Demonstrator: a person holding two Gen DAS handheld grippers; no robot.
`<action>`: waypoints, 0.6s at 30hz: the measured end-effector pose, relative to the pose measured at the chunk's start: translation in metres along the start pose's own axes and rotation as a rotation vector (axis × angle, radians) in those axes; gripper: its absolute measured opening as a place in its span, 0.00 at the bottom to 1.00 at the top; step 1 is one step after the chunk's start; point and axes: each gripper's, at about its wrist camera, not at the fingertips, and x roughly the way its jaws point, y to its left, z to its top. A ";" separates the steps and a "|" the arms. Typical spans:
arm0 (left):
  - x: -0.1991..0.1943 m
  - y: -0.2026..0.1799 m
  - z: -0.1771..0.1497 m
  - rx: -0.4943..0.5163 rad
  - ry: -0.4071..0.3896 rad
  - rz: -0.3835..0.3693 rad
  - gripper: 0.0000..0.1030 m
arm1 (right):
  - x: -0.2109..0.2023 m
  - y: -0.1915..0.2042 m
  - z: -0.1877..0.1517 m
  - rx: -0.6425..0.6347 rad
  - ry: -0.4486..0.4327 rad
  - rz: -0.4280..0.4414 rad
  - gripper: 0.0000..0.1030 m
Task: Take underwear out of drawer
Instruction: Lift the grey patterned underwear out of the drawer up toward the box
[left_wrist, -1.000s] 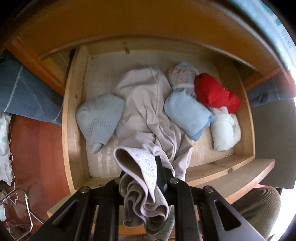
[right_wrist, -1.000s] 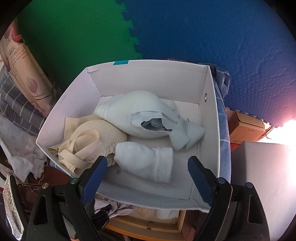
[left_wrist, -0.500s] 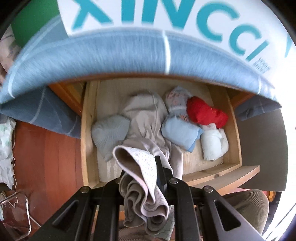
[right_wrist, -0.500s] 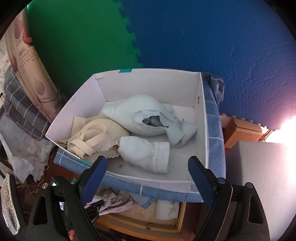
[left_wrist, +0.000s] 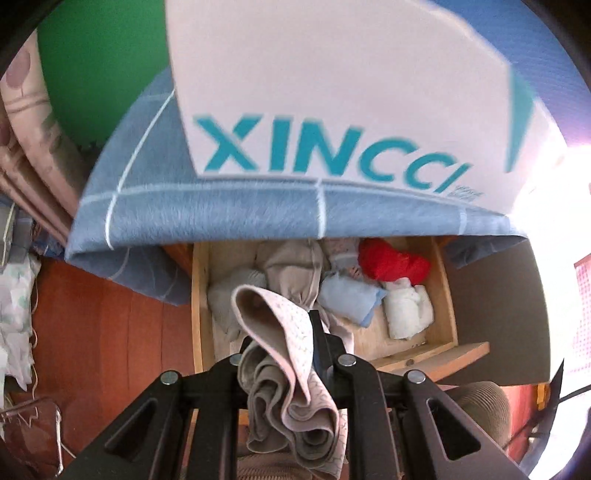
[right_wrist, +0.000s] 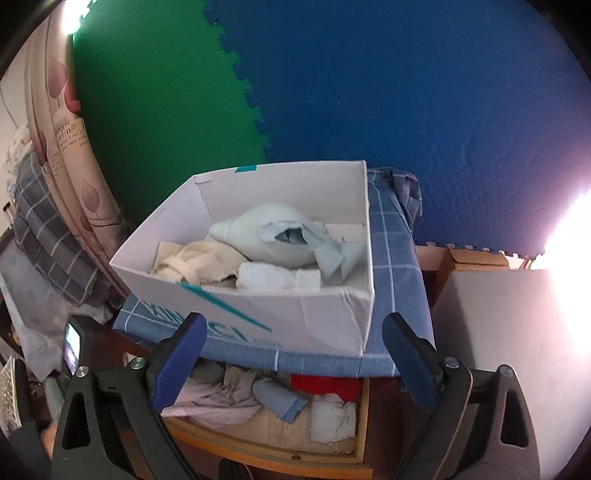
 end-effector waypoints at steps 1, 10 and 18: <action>-0.005 -0.001 0.001 -0.001 -0.010 -0.006 0.15 | 0.000 -0.001 -0.007 0.001 -0.002 -0.004 0.92; -0.062 -0.012 0.016 0.018 -0.108 -0.036 0.15 | 0.050 -0.015 -0.082 0.028 0.196 -0.034 0.93; -0.114 -0.021 0.025 0.047 -0.182 -0.056 0.15 | 0.099 -0.021 -0.139 0.037 0.397 -0.032 0.93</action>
